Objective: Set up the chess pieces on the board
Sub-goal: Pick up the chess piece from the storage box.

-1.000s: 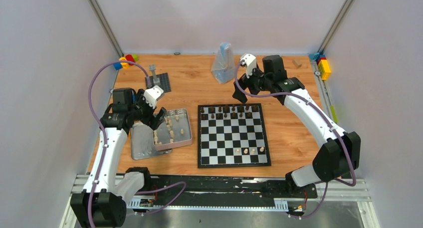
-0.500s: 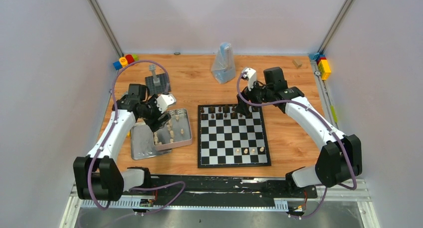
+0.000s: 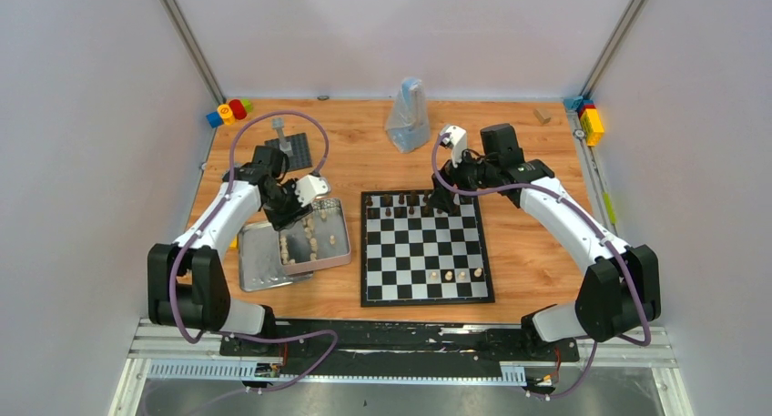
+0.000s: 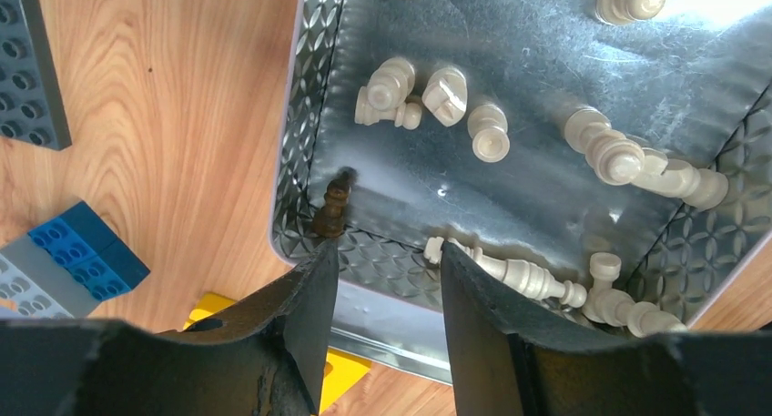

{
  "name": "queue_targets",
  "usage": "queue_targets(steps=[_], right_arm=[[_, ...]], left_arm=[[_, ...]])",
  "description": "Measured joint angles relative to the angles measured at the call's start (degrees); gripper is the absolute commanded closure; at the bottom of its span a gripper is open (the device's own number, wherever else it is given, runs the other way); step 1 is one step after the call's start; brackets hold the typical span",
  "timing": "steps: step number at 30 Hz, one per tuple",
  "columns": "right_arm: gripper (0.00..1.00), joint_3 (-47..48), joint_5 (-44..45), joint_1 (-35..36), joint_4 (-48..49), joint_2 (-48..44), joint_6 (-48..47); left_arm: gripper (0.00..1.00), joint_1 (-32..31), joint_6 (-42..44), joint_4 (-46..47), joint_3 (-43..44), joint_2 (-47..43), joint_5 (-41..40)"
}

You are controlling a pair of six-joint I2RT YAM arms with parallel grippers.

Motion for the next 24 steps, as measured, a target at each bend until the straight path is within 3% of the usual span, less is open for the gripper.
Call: queue_targets(steps=[24], right_arm=[[0.08, -0.7, -0.4, 0.0, 0.0, 0.0, -0.4]], left_arm=[[0.57, -5.2, 2.8, 5.8, -0.4, 6.6, -10.1]])
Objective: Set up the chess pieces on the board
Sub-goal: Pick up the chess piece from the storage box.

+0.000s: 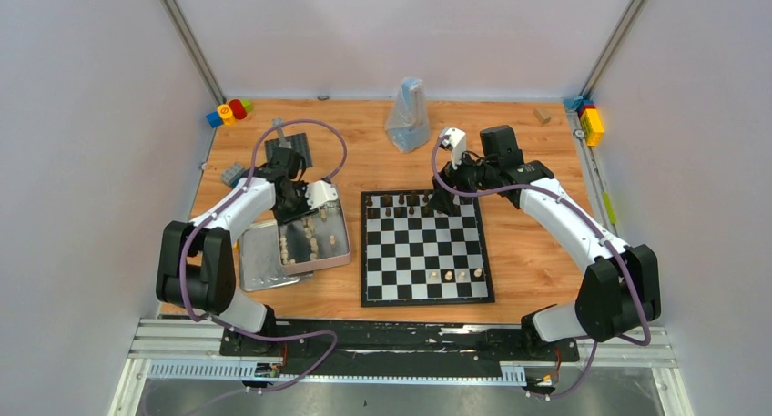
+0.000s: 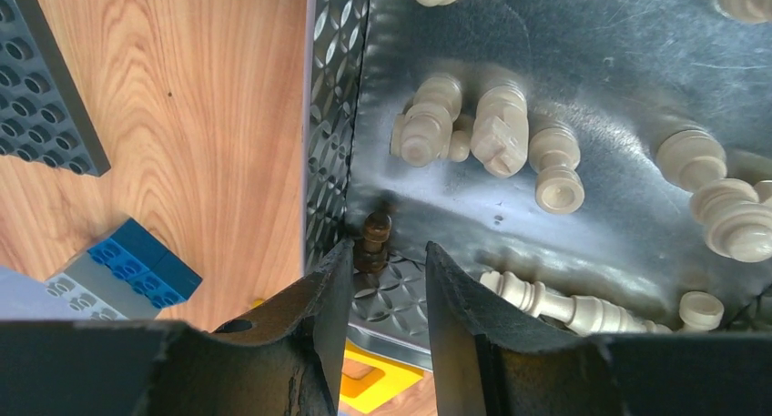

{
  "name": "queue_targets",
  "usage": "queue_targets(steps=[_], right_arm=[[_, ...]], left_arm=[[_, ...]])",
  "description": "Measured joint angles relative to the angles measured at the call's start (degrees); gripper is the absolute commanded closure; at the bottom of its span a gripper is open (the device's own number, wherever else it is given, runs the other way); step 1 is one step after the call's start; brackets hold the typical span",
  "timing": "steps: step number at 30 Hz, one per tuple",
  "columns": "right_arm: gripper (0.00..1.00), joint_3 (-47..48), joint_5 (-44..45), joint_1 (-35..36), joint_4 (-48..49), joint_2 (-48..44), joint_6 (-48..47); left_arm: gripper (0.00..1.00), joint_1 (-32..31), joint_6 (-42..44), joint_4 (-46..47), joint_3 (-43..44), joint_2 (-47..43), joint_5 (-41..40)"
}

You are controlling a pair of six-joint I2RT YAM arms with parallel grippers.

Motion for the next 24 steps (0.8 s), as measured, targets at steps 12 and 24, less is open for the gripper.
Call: queue_targets(steps=[12, 24], right_arm=[[0.08, 0.0, 0.0, 0.0, -0.1, 0.0, -0.1], [0.08, 0.0, -0.1, 0.0, -0.1, 0.0, -0.3]], left_arm=[[0.58, -1.3, 1.7, 3.1, -2.1, 1.2, -3.9], [0.63, -1.7, 2.6, 5.0, -2.7, 3.3, -5.5]])
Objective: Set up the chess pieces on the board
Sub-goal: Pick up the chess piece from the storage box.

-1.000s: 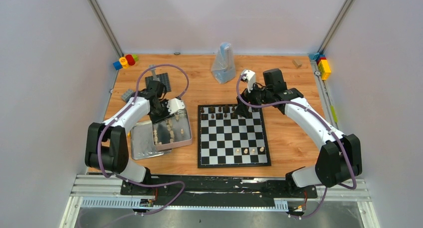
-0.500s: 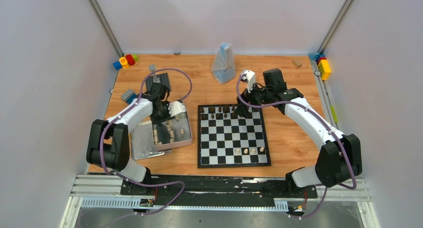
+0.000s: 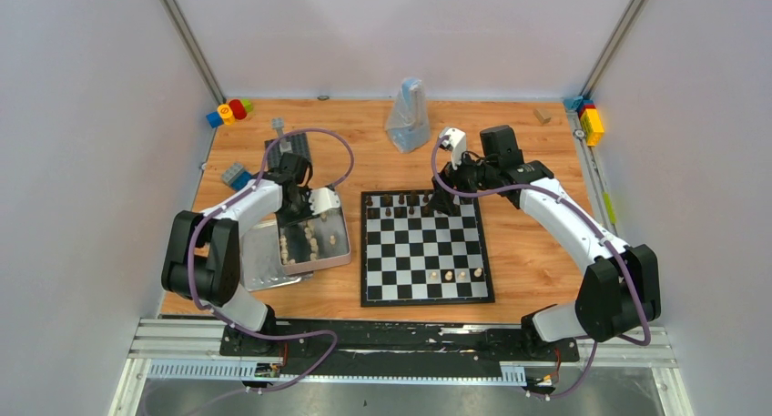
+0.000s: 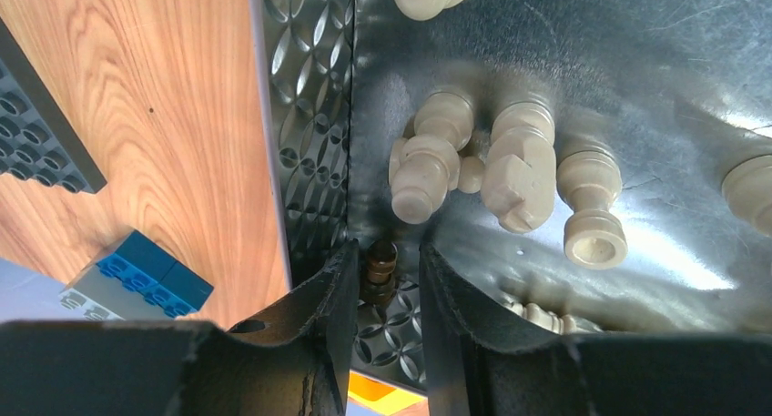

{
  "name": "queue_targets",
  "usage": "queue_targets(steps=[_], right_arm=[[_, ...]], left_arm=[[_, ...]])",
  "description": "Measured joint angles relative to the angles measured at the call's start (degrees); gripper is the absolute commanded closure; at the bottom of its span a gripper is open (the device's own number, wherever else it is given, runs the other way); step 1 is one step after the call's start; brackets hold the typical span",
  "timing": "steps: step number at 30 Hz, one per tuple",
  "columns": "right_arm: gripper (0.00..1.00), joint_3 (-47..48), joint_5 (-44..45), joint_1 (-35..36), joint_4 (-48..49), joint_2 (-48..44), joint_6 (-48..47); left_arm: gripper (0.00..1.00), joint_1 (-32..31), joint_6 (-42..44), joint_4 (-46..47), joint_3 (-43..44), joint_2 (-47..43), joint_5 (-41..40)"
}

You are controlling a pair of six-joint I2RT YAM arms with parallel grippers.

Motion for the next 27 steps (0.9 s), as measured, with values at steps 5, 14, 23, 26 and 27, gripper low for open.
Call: queue_targets(steps=[5, 14, 23, 26, 27], right_arm=[[0.08, 0.0, -0.3, 0.0, 0.0, 0.0, -0.2], [0.09, 0.0, -0.4, 0.0, -0.2, 0.5, -0.3], [0.09, 0.0, -0.6, -0.2, -0.4, 0.6, -0.3], [0.09, 0.0, -0.6, -0.2, -0.5, 0.6, -0.3], [0.09, 0.0, -0.6, -0.2, -0.5, 0.6, -0.3]], left_arm=[[0.66, 0.0, 0.1, 0.2, 0.0, 0.4, -0.1], [0.71, 0.0, 0.9, 0.9, 0.0, 1.3, -0.5], [0.87, 0.0, 1.1, 1.3, 0.0, 1.5, -0.7], [0.95, 0.0, 1.1, 1.3, 0.0, 1.4, -0.5], [0.96, 0.0, 1.0, 1.2, 0.0, 1.4, -0.3]])
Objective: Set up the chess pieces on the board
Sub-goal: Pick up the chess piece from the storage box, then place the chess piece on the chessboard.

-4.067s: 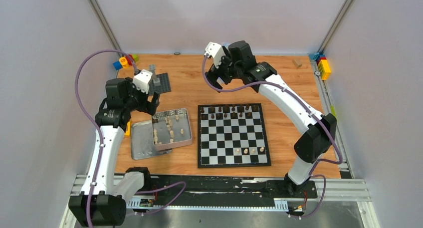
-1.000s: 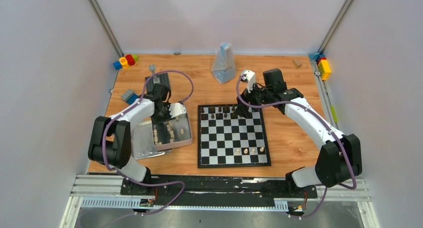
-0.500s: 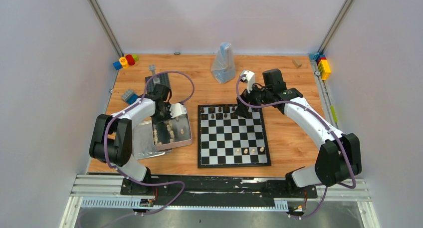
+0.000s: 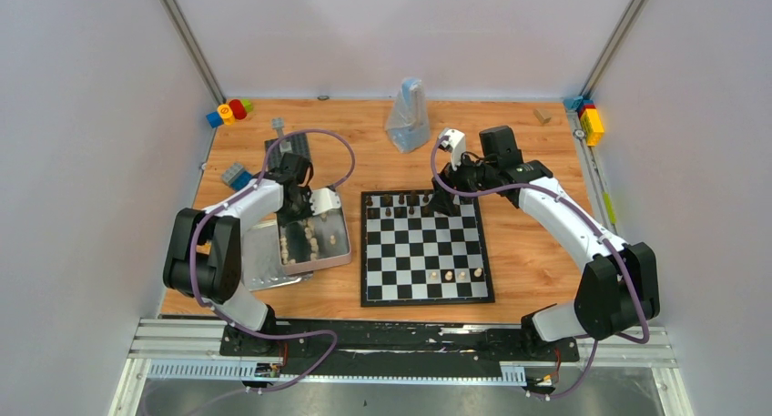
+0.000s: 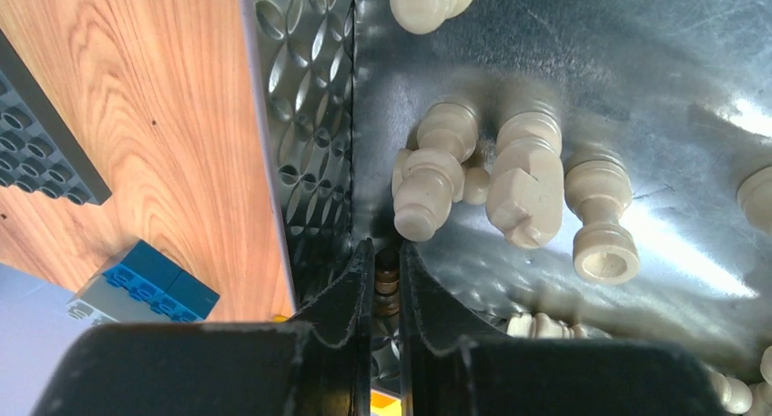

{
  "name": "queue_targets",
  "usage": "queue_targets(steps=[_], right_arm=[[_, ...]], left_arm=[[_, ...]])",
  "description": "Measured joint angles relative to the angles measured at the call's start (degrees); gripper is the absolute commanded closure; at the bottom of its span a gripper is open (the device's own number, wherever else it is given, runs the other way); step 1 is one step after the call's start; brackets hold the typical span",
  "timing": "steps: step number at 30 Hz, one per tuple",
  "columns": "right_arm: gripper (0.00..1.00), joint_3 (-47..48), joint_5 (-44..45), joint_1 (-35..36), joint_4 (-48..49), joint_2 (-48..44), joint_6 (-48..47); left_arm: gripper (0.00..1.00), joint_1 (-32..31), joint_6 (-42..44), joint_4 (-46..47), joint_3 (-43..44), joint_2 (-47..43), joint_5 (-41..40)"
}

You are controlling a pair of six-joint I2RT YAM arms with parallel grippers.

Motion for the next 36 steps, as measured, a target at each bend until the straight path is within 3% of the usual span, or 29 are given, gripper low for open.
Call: queue_targets(steps=[3, 19, 28, 36], right_arm=[[0.09, 0.0, 0.0, 0.0, 0.0, 0.0, 0.0], [0.09, 0.0, 0.1, 0.0, -0.4, 0.0, 0.0], [0.09, 0.0, 0.8, -3.5, -0.4, -0.2, 0.1], [0.09, -0.5, 2.5, -7.9, -0.6, -3.6, 0.1]], left_arm=[[1.0, 0.0, -0.2, -0.5, 0.0, -0.5, 0.8], [1.0, 0.0, -5.5, -3.2, 0.0, -13.7, 12.8], [1.0, -1.1, -14.2, -1.6, 2.7, -17.1, 31.5], [1.0, -11.1, -24.3, 9.7, 4.2, -13.0, 47.6]])
